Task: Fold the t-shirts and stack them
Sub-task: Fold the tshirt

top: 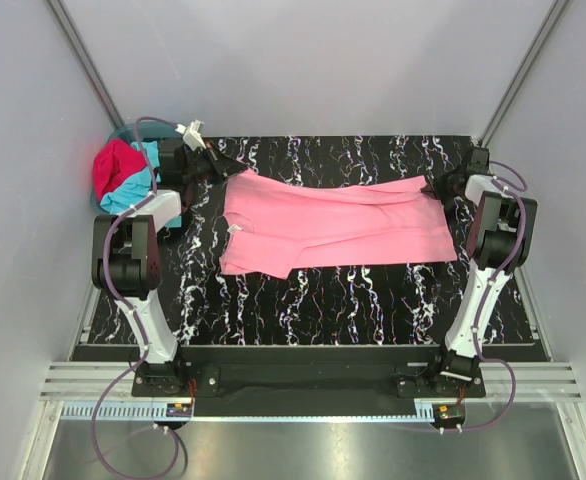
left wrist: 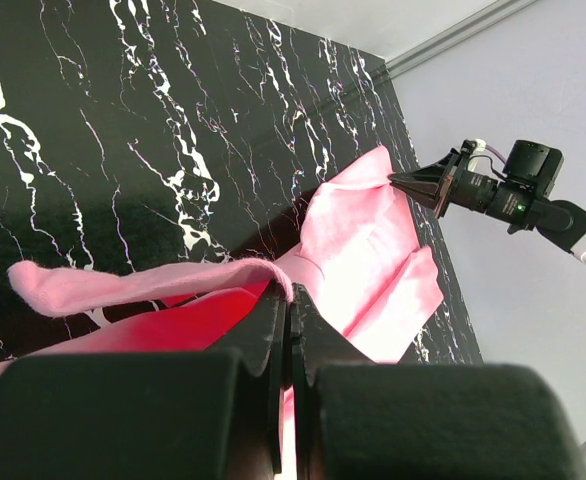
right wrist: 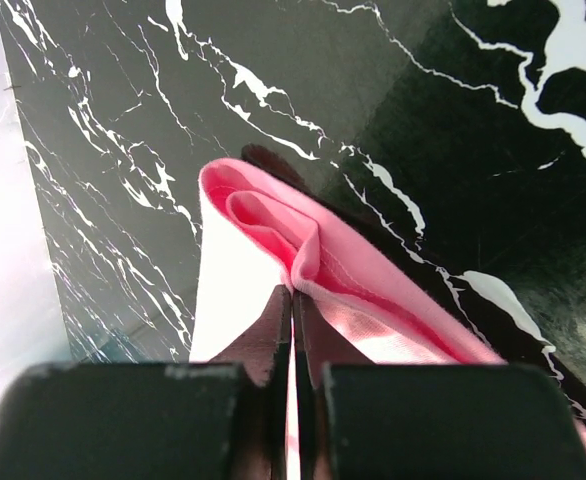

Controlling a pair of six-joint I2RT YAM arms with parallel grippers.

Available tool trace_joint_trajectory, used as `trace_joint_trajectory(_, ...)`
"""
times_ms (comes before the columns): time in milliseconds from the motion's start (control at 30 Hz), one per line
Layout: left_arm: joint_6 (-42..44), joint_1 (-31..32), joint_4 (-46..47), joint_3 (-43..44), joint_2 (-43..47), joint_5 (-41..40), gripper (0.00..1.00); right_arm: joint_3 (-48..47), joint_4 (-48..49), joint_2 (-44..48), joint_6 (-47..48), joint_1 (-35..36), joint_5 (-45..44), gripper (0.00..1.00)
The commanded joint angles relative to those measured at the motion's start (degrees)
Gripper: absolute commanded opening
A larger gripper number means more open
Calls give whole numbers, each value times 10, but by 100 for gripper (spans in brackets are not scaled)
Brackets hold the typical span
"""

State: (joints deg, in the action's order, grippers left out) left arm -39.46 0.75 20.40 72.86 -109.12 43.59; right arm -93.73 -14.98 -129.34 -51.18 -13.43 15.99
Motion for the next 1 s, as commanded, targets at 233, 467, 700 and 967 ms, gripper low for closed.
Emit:
trace_joint_trajectory(233, 9, -4, 27, 7, 3, 16, 0, -29, 2, 34, 5, 2, 0, 0)
trace_joint_trajectory(467, 7, -4, 28, 7, 4, 18, 0, -34, 0, 43, 6, 2, 4, 26)
trace_joint_trajectory(700, 8, -4, 28, 9, 5, 19, 0, -37, 0, 37, 6, 2, 2, 32)
trace_joint_trajectory(967, 11, -4, 25, 10, 3, 18, 0, -64, -7, 20, 14, 2, -1, 28)
